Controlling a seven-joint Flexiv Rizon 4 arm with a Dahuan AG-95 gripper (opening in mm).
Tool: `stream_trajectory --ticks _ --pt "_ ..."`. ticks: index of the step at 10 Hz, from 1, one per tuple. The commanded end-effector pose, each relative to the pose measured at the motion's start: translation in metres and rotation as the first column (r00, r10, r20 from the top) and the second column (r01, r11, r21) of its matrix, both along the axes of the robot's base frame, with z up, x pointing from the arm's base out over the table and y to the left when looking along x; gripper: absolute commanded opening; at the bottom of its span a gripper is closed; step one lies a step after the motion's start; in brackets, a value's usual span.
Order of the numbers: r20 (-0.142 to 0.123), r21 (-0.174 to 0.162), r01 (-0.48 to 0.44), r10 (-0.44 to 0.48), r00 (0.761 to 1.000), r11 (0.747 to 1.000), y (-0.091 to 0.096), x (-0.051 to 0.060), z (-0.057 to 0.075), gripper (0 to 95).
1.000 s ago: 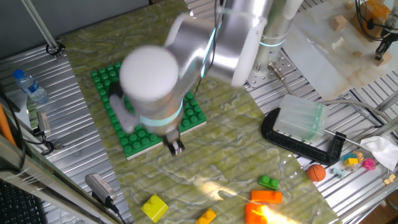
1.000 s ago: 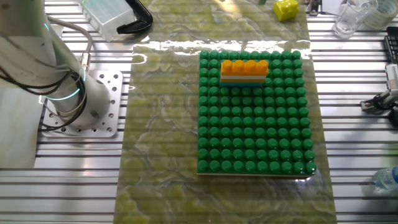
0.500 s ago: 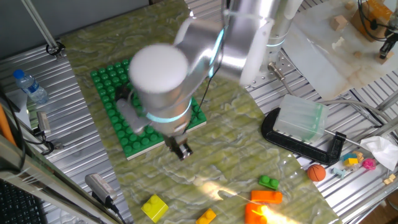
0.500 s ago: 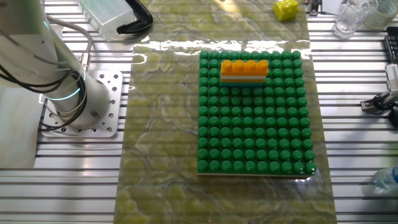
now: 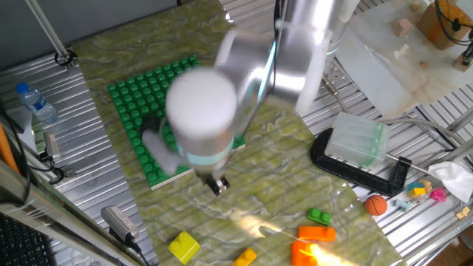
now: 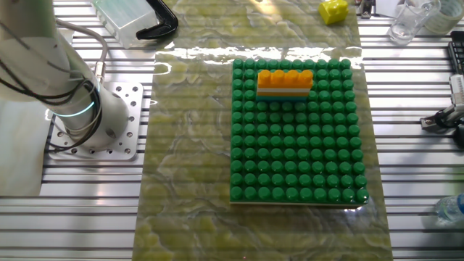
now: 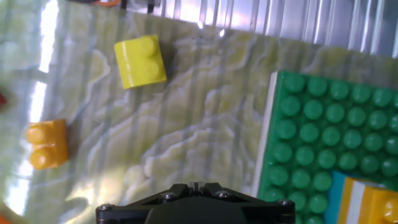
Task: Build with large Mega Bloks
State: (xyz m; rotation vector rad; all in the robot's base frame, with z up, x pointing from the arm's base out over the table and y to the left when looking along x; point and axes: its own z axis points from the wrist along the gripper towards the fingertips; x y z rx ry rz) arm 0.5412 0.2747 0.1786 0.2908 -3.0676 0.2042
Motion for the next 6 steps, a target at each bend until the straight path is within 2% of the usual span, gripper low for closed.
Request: stream_trajectory --ticks 1,3,6 --pt "-0.012 0.015 -0.065 0.065 0.998 0.998 0.01 -0.004 -0.002 0.0" --pt "0.004 0.116 -0.061 0.061 0.998 0.991 0.04 0.001 -0.011 0.0" --pt "0.001 0.122 -0.051 0.052 0.999 0.991 0.083 -0.003 -0.015 0.0"
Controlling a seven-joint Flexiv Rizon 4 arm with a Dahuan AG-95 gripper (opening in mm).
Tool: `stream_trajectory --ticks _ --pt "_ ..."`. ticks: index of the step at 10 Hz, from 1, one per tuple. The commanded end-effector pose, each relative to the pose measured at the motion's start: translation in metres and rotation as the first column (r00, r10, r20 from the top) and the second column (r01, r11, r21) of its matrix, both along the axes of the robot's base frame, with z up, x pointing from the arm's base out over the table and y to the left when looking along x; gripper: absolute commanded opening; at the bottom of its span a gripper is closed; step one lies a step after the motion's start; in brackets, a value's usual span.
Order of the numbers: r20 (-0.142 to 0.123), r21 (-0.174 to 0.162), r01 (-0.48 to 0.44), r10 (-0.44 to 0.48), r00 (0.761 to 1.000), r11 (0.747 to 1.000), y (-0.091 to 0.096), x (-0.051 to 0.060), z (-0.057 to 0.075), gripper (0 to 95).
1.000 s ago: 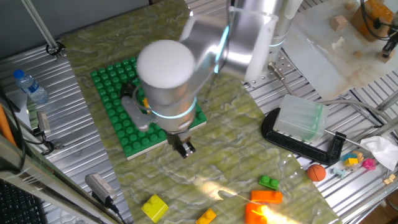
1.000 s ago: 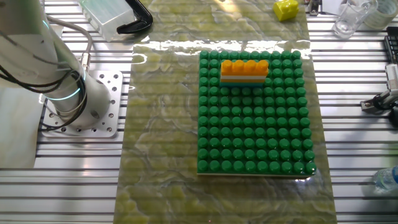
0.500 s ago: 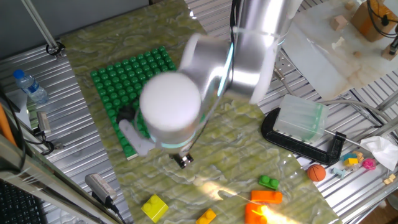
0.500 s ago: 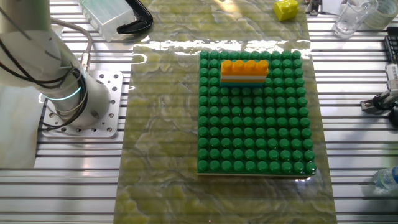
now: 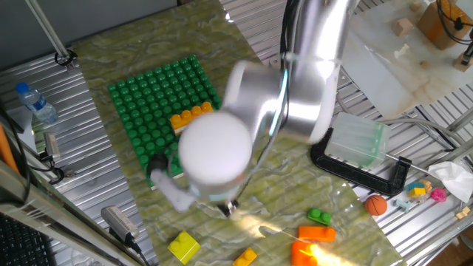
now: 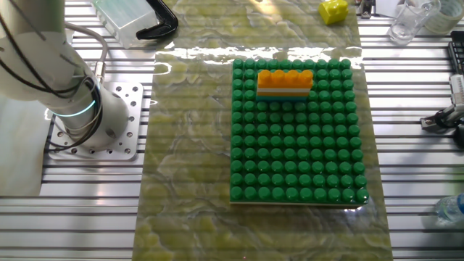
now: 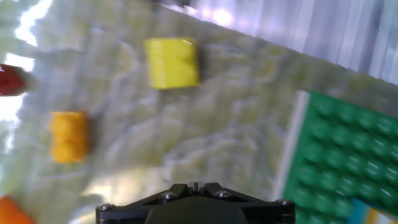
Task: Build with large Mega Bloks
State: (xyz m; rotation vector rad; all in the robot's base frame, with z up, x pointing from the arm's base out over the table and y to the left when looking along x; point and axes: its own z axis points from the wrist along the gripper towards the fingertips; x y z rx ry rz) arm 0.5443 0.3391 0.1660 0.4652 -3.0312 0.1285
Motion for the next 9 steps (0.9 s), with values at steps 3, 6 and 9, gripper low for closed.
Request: stream_trajectory --ticks 3,6,9 --pt "0.027 0.08 0.069 -0.072 0.997 0.994 0.0355 -0.0097 -0.0037 0.0" --pt "0.029 0.071 0.056 -0.058 0.998 0.996 0.0355 -0.0097 -0.0037 0.0" --pt "0.034 0.029 -0.012 0.011 0.999 1.0 0.0355 -0.0097 -0.0037 0.0"
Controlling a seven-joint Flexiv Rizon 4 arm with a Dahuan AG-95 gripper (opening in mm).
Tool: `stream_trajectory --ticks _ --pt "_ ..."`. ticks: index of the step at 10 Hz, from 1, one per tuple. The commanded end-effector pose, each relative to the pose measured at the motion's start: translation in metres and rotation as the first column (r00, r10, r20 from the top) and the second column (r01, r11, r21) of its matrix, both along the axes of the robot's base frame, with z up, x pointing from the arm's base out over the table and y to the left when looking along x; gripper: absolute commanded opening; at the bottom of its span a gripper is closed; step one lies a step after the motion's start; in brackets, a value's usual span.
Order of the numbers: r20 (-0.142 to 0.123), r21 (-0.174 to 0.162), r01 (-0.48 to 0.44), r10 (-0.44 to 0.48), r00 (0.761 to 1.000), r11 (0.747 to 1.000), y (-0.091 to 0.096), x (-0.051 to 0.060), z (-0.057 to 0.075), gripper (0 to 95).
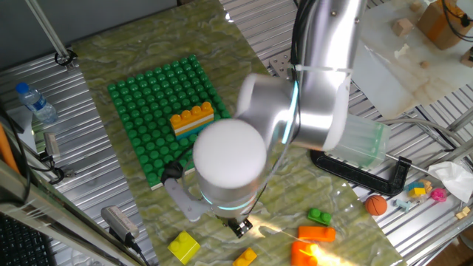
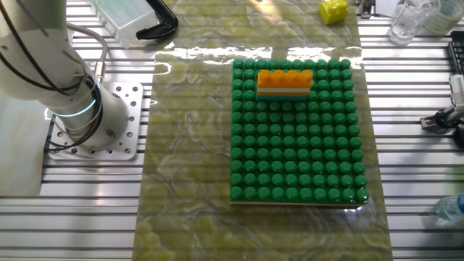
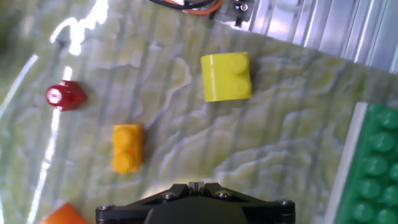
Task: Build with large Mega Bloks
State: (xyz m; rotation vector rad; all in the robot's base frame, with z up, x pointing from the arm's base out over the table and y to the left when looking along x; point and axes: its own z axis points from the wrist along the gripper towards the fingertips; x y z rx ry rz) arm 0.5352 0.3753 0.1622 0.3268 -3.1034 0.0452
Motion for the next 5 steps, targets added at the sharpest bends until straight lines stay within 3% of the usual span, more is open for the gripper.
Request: stream_trajectory --ticks 1,3,4,5 --pt "-0.014 -0.024 -0.127 0.126 0.992 0.992 0.001 -0.001 -0.001 0.0" --pt "-0.02 -0.005 -0.147 0.147 0.989 0.989 0.016 0.0 -0.006 0.0" --pt "-0.021 0.0 -0.147 0.146 0.989 0.989 0.02 -0.001 -0.007 19.0" --pt "-0.016 0.005 -0.128 0.128 0.992 0.992 0.039 -0.003 -0.014 19.0"
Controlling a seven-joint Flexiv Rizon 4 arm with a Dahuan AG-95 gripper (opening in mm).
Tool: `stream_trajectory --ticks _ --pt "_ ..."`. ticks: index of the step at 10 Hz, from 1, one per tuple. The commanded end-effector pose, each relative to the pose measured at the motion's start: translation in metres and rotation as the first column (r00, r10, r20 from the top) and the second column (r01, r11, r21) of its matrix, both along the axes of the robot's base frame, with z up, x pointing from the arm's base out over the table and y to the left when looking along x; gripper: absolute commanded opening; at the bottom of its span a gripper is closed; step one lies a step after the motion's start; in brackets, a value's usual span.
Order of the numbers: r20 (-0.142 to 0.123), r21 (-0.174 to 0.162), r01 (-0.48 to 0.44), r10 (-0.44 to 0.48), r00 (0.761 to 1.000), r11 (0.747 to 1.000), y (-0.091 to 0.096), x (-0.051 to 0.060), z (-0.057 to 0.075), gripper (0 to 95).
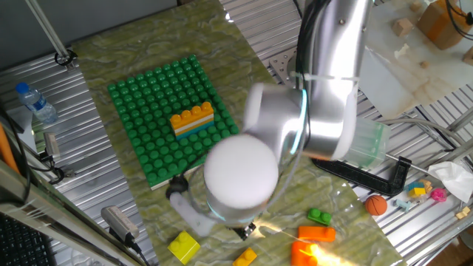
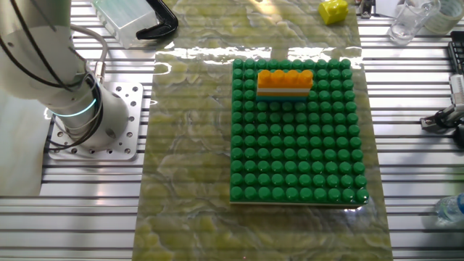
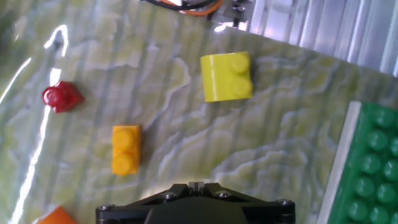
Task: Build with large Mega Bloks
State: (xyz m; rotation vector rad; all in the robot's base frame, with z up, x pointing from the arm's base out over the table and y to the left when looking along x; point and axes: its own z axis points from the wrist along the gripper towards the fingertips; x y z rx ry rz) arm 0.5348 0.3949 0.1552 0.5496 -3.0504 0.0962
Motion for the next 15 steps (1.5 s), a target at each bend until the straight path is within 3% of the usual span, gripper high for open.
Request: stream_trajectory --ticks 1,4,5,7,9,11,12,14,15 --pt "-0.001 0.05 0.023 -0.023 1.0 0.998 0.024 -0.003 -0.015 19.0" --pt "0.011 0.062 0.018 -0.018 1.0 0.998 0.045 -0.008 -0.047 19.0" --pt "0.027 0.065 0.017 -0.018 0.999 0.998 0.048 -0.009 -0.052 38.0" --pt "0.044 0.074 0.041 -0.044 0.998 0.996 0.048 -0.009 -0.052 38.0" --pt "0.042 0.024 0.049 -0.05 0.998 0.998 0.048 -0.009 -0.052 38.0" --pt "0.04 0.045 0.031 -0.033 0.999 0.998 0.048 -0.009 -0.052 38.0" --pt "0.037 0.07 0.009 -0.012 0.999 0.998 0.048 -0.009 -0.052 57.0" --pt "0.053 0.072 -0.011 0.007 0.999 0.997 0.051 -0.018 -0.064 57.0" --pt "0.047 0.072 0.007 -0.011 0.999 0.997 0.054 -0.02 -0.07 57.0"
